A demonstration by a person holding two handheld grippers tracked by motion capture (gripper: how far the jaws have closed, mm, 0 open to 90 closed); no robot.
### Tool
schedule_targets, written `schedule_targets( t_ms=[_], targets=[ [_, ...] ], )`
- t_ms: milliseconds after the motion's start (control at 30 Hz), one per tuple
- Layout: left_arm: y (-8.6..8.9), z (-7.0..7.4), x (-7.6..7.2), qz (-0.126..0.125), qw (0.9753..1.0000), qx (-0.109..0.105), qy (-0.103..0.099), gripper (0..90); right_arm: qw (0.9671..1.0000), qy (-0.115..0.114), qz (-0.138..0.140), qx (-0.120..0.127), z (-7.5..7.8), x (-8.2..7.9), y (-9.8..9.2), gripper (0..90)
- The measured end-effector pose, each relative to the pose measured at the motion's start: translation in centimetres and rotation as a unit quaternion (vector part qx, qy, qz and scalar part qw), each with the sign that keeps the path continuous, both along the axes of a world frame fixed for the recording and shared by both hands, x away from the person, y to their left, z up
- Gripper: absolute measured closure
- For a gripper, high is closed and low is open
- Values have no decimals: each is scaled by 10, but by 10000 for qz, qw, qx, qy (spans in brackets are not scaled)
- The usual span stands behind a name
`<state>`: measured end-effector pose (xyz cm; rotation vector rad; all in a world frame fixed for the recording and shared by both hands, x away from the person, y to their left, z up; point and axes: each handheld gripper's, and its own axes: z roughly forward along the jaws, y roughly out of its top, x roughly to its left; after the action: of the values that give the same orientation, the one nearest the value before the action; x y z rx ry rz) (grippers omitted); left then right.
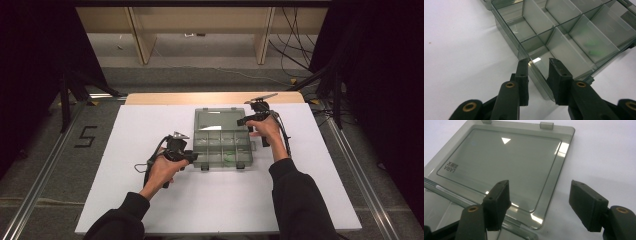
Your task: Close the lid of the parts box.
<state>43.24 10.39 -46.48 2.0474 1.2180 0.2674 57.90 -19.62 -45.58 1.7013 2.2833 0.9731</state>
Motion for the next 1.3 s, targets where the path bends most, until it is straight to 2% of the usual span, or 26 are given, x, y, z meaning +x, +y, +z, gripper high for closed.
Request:
schedule_targets(
  t_ms=[100, 167, 233, 267, 300, 400, 433, 467, 533, 567, 667, 700, 767, 800, 867, 967, 1133, 1167, 1200, 1233, 1300],
  targets=[
    [0, 0, 0, -11, 10000, 19, -9, 701, 10000, 12, -31, -80, -1, 0, 0, 363],
    [0, 0, 0, -18, 10000, 10, -9, 701, 9998, -136, 137, -63, -4, 2, -1, 359],
    [0, 0, 0, -17, 10000, 17, -19, 701, 9999, -99, 107, -74, -4, 1, 0, 354],
    [0, 0, 0, -19, 10000, 22, -34, 701, 10000, 24, 28, -78, -4, 1, 0, 356],
    [0, 0, 0, -19, 10000, 22, -34, 701, 9997, -96, 170, -119, -6, 2, -2, 357],
    [0, 0, -1, -26, 10000, 29, -42, 701, 9999, 168, -15, -24, -6, 1, 0, 386],
    [0, 0, -1, -26, 10000, 29, -42, 701, 9999, 152, -22, 0, -7, 1, 0, 393],
    [0, 0, 0, -27, 10000, 27, -42, 701, 9999, 70, 96, -41, -8, 3, -2, 399],
    [0, 0, 0, -25, 10000, 26, -44, 701, 9995, 299, -23, 12, -8, 1, 0, 409],
    [0, 0, -1, -28, 10000, 27, -44, 701, 9998, 170, 79, 50, -10, 2, -2, 418],
    [0, 0, -1, -18, 10000, 25, -43, 701, 9996, 244, 30, 119, -10, 3, -1, 438],
    [0, 0, -1, -18, 10000, 24, -44, 701, 9993, 311, 41, 188, -8, 2, 1, 472],
    [0, 0, -1, -17, 10000, 38, -49, 701, 9995, 196, 214, 122, -11, 4, -2, 466],
    [0, 0, -1, -17, 10000, 38, -49, 701, 9995, 193, 199, 155, -11, 5, -3, 468],
    [-1, 0, -1, -22, 10000, 54, -63, 702, 9994, 271, 82, 222, -11, 4, -1, 465],
    [-1, 0, -1, -26, 10000, 63, -72, 702, 9989, 392, 111, 236, -11, 3, -1, 462],
    [-1, 0, -1, -77, 9998, 124, -114, 702, 9992, 262, 200, 207, -12, 4, -3, 481],
    [-2, 0, -1, -92, 9998, 121, -115, 702, 9989, 367, 96, 268, -8, 2, -4, 549],
    [-2, 0, -1, -93, 9998, 126, -122, 702, 9989, 367, 96, 268, -8, 2, -4, 549],
    [-2, 0, -1, -90, 9998, 109, -108, 701, 9995, 218, 192, 155, -9, 3, -7, 585],
    [-2, 0, -1, -99, 9998, 109, -112, 701, 9995, 206, 93, 214, -7, 0, -8, 650]
  ],
)
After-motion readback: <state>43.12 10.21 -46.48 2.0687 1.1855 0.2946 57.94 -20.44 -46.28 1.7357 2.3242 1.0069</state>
